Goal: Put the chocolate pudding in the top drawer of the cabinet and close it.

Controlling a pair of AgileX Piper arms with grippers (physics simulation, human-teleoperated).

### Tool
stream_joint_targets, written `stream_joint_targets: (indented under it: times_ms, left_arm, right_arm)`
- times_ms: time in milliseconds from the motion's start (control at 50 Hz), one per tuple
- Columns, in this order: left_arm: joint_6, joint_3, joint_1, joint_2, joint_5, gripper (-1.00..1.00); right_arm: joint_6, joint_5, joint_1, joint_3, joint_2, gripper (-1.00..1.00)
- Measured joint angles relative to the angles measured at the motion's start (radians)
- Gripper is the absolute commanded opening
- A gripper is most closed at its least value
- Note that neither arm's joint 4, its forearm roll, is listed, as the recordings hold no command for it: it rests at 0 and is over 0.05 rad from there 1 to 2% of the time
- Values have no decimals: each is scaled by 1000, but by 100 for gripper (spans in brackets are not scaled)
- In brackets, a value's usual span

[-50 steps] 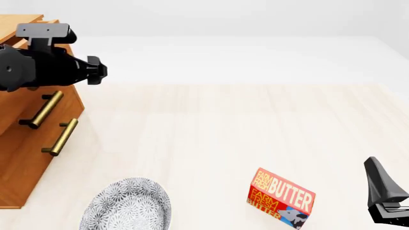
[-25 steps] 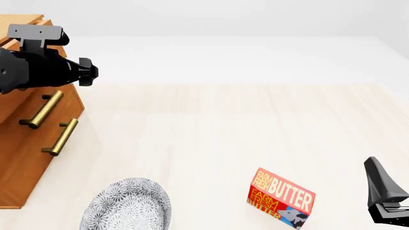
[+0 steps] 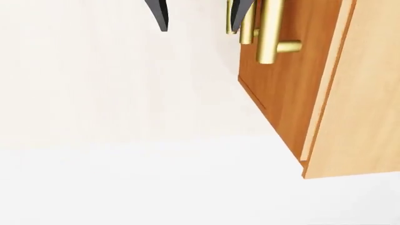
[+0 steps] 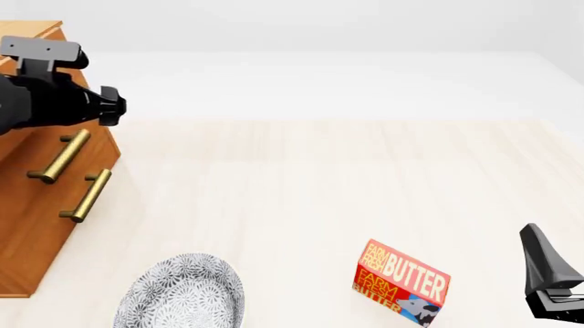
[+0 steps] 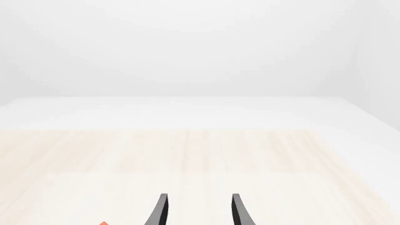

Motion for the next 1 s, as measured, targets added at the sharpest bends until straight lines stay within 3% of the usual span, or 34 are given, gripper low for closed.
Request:
stream_joint_targets:
  times_ms: [1000]
  left_arm:
    - [58, 49, 39, -51, -6, 100]
  right_arm:
    - [0, 0, 0, 0, 0, 100]
